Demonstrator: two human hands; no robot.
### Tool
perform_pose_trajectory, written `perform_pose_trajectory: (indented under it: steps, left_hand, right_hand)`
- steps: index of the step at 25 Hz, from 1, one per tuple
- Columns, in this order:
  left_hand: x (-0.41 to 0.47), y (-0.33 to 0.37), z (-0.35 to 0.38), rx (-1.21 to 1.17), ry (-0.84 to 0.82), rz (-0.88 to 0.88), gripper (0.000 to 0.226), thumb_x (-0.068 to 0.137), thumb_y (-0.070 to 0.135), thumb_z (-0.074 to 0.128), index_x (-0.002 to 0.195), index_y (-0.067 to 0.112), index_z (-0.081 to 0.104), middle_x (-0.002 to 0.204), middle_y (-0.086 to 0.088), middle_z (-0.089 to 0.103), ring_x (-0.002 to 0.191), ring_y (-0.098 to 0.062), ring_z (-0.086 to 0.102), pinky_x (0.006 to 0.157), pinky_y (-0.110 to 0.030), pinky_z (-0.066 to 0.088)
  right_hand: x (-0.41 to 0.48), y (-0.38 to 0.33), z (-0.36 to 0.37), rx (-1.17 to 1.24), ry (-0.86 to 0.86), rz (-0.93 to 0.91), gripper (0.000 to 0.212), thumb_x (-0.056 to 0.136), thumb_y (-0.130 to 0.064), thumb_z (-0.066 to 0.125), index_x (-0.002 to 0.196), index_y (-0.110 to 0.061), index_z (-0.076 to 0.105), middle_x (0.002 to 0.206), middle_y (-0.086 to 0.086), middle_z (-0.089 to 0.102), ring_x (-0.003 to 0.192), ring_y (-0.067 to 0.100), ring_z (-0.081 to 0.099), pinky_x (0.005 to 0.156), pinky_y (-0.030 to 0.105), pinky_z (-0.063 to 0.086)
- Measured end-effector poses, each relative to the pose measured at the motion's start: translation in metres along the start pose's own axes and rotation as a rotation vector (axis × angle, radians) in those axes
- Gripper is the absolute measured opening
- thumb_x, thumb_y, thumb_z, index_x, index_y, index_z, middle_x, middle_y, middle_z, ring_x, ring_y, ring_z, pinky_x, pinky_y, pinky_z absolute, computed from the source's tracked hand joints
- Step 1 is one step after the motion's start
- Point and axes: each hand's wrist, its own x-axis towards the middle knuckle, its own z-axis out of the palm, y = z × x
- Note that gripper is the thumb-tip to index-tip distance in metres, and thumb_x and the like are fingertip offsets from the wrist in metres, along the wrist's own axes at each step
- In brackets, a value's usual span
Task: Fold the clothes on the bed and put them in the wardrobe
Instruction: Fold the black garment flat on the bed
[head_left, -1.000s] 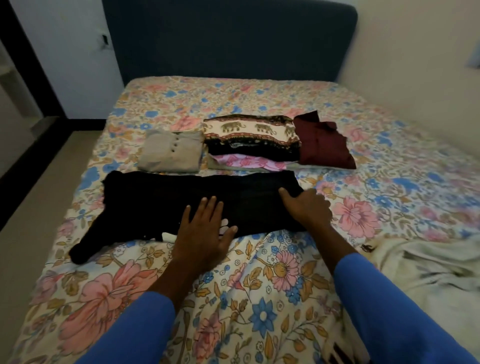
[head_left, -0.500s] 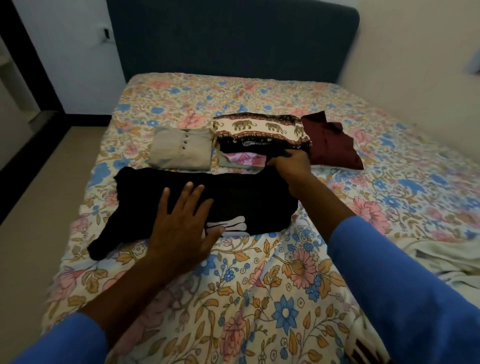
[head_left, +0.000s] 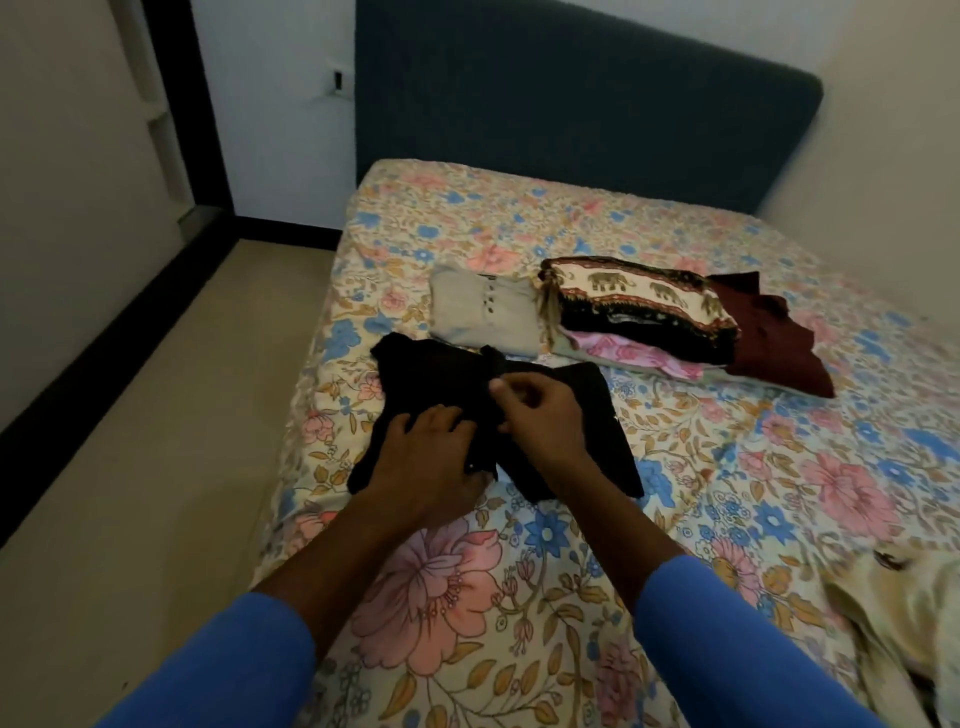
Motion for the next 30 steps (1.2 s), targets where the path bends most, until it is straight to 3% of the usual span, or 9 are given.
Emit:
perform_pose_trajectory:
  steps: [3,7,10,13,16,19,25,28,30]
  left_hand:
    - [0.003,0.001,-0.019,-0.139,0.272,-0.046,0.064,0.083,0.052,0.055,0.141,0.026,0.045,0.146,-0.002,0.046,0.135,-0.023,0.044,0.111,-0.049,0.034]
    - [0.006,0.019,-0.02,-0.153,0.3,0.327,0.066,0.097,0.054,0.045,0.157,0.031,0.03,0.166,0.002,0.024,0.154,-0.02,0.021,0.119,-0.049,0.027]
    - [0.019,0.036,-0.012,-0.426,0.125,0.023,0.077,0.098,0.07,0.04,0.159,0.028,0.022,0.166,-0.006,0.022,0.151,-0.028,0.026,0.116,-0.049,0.034]
    - [0.066,0.042,-0.025,-0.507,0.237,-0.377,0.091,0.091,0.073,0.051,0.157,0.017,0.021,0.155,-0.015,0.036,0.139,-0.036,0.041,0.105,-0.049,0.043]
    - [0.118,0.039,-0.019,-0.21,0.22,-0.351,0.066,0.093,0.057,0.061,0.141,0.014,0.043,0.138,-0.017,0.051,0.122,-0.037,0.056,0.092,-0.044,0.05]
    - [0.151,0.023,-0.002,-0.346,0.312,-0.284,0.024,0.096,0.03,0.063,0.109,0.01,0.069,0.111,-0.015,0.069,0.104,-0.034,0.067,0.078,-0.034,0.049]
    - [0.126,-0.004,-0.021,-0.54,0.368,-0.375,0.034,0.101,0.021,0.056,0.133,0.014,0.06,0.128,-0.014,0.066,0.119,-0.033,0.062,0.099,-0.043,0.051]
    - [0.03,-0.001,-0.017,-0.384,0.255,-0.173,0.051,0.101,0.053,0.05,0.142,0.024,0.052,0.145,-0.002,0.055,0.133,-0.022,0.053,0.11,-0.05,0.044]
    - [-0.015,-0.017,-0.009,-0.116,0.027,-0.161,0.069,0.098,0.07,0.035,0.155,0.031,0.036,0.167,0.002,0.026,0.155,-0.021,0.023,0.123,-0.055,0.023]
  right_hand:
    - [0.002,0.018,-0.038,-0.217,0.462,0.098,0.03,0.098,-0.042,0.062,0.118,-0.023,0.07,0.111,0.001,0.07,0.106,0.022,0.067,0.089,0.04,0.054]
    - [0.027,0.056,-0.075,-0.528,0.206,0.513,0.078,0.09,-0.072,0.05,0.133,-0.007,0.057,0.135,0.022,0.057,0.122,0.041,0.056,0.1,0.047,0.048]
    - [0.029,0.067,-0.072,-0.555,0.115,0.434,0.069,0.096,-0.072,0.044,0.117,-0.008,0.06,0.105,0.01,0.066,0.091,0.027,0.063,0.074,0.036,0.05]
    - [0.016,0.079,-0.062,-0.649,0.249,0.294,0.063,0.097,-0.072,0.039,0.125,-0.017,0.053,0.106,0.004,0.065,0.093,0.025,0.063,0.077,0.037,0.048]
    - [0.01,0.097,-0.055,-0.664,0.344,0.191,0.062,0.096,-0.074,0.033,0.122,-0.022,0.053,0.105,0.002,0.065,0.095,0.025,0.064,0.081,0.04,0.051]
    - [0.01,0.106,-0.051,-0.612,0.435,0.13,0.059,0.098,-0.071,0.031,0.121,-0.022,0.056,0.106,0.001,0.064,0.096,0.022,0.062,0.082,0.04,0.051]
    - [0.014,0.118,-0.053,-0.482,0.467,0.186,0.068,0.094,-0.076,0.029,0.13,-0.026,0.057,0.115,-0.002,0.067,0.105,0.021,0.064,0.089,0.042,0.052]
    - [0.02,0.114,-0.059,-0.434,0.384,0.264,0.071,0.09,-0.082,0.036,0.131,-0.027,0.057,0.113,-0.004,0.068,0.104,0.022,0.065,0.089,0.041,0.052]
    - [0.023,0.105,-0.069,-0.323,0.248,0.346,0.059,0.091,-0.072,0.052,0.126,-0.025,0.059,0.11,-0.002,0.069,0.099,0.021,0.066,0.087,0.041,0.053]
